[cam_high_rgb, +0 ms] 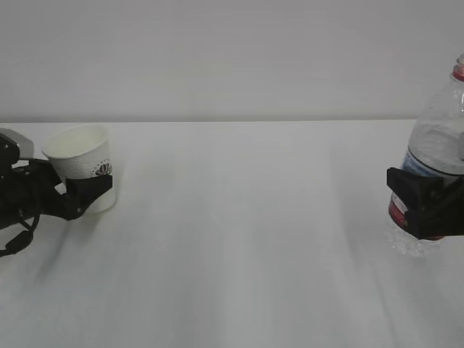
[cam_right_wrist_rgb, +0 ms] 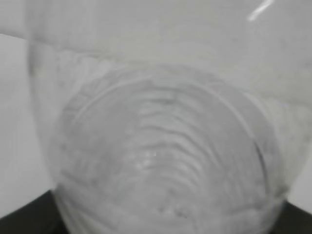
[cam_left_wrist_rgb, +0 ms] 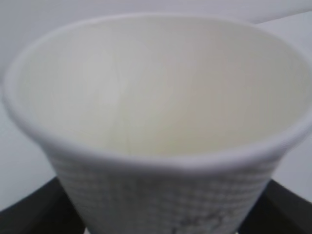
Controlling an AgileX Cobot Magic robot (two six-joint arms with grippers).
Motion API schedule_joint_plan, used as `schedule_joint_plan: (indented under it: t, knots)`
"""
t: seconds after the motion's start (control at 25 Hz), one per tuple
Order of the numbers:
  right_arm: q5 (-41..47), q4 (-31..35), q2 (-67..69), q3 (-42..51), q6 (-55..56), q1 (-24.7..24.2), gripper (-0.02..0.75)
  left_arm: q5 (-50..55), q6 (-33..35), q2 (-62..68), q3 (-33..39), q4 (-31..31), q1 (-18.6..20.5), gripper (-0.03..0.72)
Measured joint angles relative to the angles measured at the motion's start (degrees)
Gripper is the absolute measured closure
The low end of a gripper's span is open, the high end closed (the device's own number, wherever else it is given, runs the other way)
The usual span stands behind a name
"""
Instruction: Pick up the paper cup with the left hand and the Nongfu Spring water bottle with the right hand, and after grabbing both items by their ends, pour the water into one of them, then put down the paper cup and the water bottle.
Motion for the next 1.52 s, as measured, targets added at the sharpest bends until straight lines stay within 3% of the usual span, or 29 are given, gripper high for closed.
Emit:
schedule_joint_plan:
  t: [0.4, 0.6, 1.24, 1.52]
  knots:
    - [0.1, -0.4, 0.0, 0.0, 0.0, 0.0, 0.267, 0.0, -9.0, -7.0, 0.0, 15.4, -0.1, 0.097]
    - [0.1, -0.5, 0.0, 0.0, 0.0, 0.0, 0.267, 0.0, -11.1, -9.6, 0.0, 22.1, -2.5, 0.097]
    - [0.1, -2.8, 0.0, 0.0, 2.2, 0.0, 0.267, 0.0, -12.7, -12.0, 0.0, 23.0, -21.1, 0.112]
    - [0.2, -4.1, 0.0, 0.0, 2.2, 0.0, 0.267, 0.0, -12.8, -13.8, 0.0, 23.4, -27.5, 0.125]
